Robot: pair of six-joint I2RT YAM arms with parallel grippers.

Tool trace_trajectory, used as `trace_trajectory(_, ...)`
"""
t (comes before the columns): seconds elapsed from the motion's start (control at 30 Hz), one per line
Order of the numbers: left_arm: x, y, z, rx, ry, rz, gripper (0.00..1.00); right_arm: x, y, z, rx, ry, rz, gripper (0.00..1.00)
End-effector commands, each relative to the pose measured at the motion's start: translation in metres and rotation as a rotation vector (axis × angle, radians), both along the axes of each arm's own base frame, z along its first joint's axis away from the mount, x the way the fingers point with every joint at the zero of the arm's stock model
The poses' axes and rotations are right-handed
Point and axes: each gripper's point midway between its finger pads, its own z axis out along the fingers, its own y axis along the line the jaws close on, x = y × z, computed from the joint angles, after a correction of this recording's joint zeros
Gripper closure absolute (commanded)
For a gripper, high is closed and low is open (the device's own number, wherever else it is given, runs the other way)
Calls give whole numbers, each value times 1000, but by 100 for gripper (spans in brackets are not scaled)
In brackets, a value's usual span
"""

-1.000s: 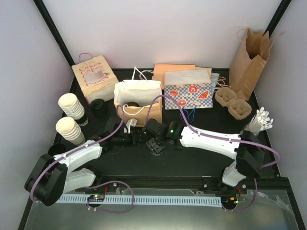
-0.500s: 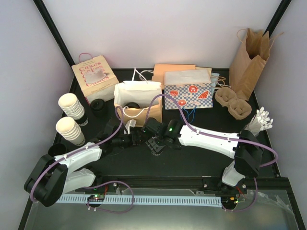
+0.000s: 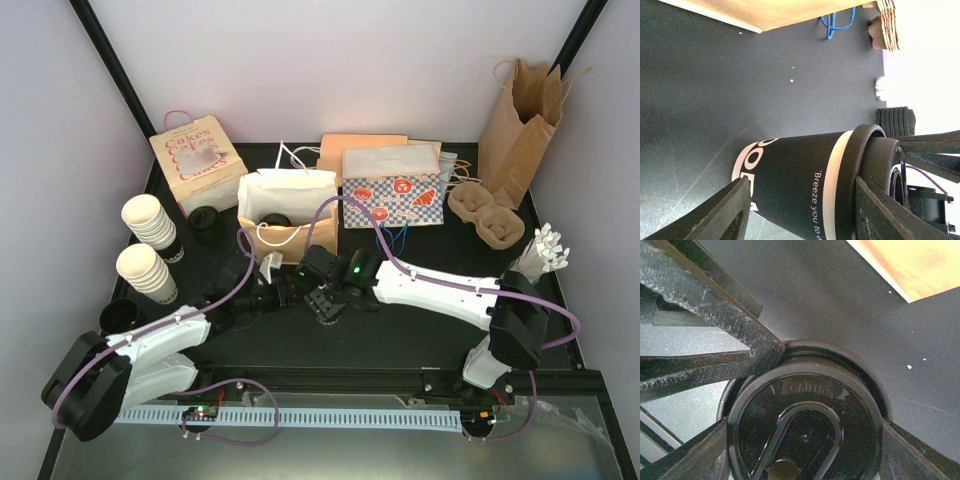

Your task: Pack the takeout coffee

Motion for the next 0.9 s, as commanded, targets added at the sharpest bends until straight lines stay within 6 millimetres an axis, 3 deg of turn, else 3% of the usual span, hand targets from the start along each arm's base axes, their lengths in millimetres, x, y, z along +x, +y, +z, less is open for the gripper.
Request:
trace_trajectory(0.0,-40,18,-46,149,187,-8,41,-48,-24,-48,-160,200,112,29)
trace_trajectory(0.4,-21,5,26,98,-48,-74,12,-40,-21,-45,-168,142,133,29)
trace_trajectory(0.67,-19,-14,35,17,-65,-152,8,-39,-21,-45,-171,132,131,29)
trace_trajectory(0.87,-14,-15,46,-32,-115,-121,6,-39,-19,-43,-172,126,137,28)
